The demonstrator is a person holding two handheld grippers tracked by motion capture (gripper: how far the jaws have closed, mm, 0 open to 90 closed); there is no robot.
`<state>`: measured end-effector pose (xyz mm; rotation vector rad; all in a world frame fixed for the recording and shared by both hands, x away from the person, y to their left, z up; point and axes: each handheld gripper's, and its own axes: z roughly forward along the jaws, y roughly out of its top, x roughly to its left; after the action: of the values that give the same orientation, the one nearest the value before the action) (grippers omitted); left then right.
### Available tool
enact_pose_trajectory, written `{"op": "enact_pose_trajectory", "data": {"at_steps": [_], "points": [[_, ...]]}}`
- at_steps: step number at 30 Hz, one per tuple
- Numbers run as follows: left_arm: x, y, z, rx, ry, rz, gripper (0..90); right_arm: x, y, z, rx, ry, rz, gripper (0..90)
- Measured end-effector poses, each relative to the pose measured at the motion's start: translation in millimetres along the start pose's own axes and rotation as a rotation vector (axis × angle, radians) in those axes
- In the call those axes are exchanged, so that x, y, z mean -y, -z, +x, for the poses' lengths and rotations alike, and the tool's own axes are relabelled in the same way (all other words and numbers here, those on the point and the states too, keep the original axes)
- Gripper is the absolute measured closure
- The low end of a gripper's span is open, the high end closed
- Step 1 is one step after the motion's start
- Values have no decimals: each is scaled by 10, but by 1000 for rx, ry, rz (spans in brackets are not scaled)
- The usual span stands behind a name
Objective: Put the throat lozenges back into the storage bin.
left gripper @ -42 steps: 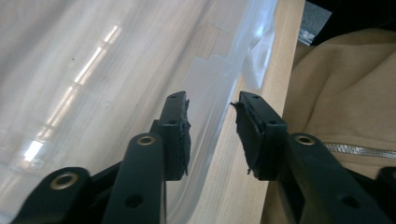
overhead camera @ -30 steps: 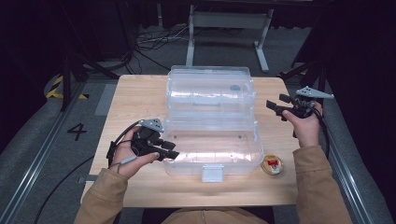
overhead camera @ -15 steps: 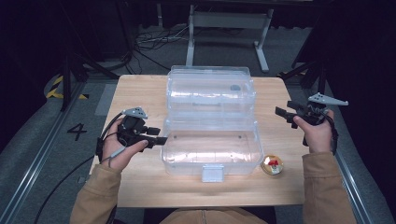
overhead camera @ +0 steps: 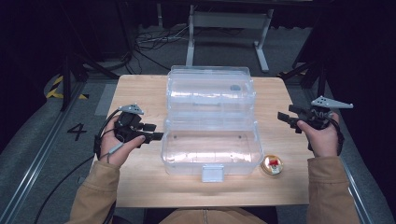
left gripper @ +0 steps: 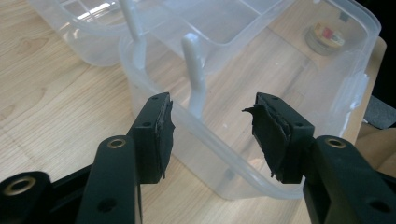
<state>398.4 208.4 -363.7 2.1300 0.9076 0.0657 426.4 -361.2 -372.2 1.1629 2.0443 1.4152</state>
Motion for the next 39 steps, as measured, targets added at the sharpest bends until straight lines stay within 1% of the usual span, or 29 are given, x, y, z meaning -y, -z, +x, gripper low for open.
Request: {"op": "enact_pose_trajectory", "data": {"at_steps": [5, 6, 7, 9, 10, 11, 14, 19, 22, 25, 29, 33, 34, 37, 39], "points": [[25, 37, 36, -14, 16, -9, 481, -6, 90, 32, -20, 2, 24, 303], [25, 44, 40, -18, 12, -8, 481, -10, 105, 40, -22, 0, 28, 303], [27, 46, 38, -20, 17, -8, 481, -10, 118, 44, -25, 6, 36, 303], [29, 43, 46, -19, 12, -7, 481, -4, 130, 57, -33, 14, 101, 293], [31, 38, 45, -20, 19, -5, 481, 2, 129, 62, -35, 23, 122, 291], [32, 31, 56, -18, 14, -2, 481, 9, 128, 74, -35, 29, 139, 291], [44, 22, 76, -21, 27, 6, 481, 27, 113, 107, -43, 33, 193, 289], [50, 34, 99, -24, 35, 7, 481, 35, 99, 150, -46, 49, 253, 289], [57, 29, 106, -19, 40, 7, 481, 54, 80, 168, -27, 75, 309, 290], [60, 19, 112, -20, 39, 10, 481, 78, 63, 185, -34, 77, 357, 290], [61, 13, 116, -16, 37, 17, 480, 92, 60, 224, -52, 75, 365, 277], [65, -3, 116, -14, 39, 20, 481, 150, 24, 281, -64, 97, 406, 267], [65, -4, 115, -14, 38, 20, 481, 160, 17, 298, -65, 91, 413, 267], [66, 1, 115, -14, 37, 20, 481, 180, 0, 324, -65, 90, 408, 281], [68, 9, 116, -13, 37, 18, 481, 198, -2, 338, -69, 124, 431, 285]]}}
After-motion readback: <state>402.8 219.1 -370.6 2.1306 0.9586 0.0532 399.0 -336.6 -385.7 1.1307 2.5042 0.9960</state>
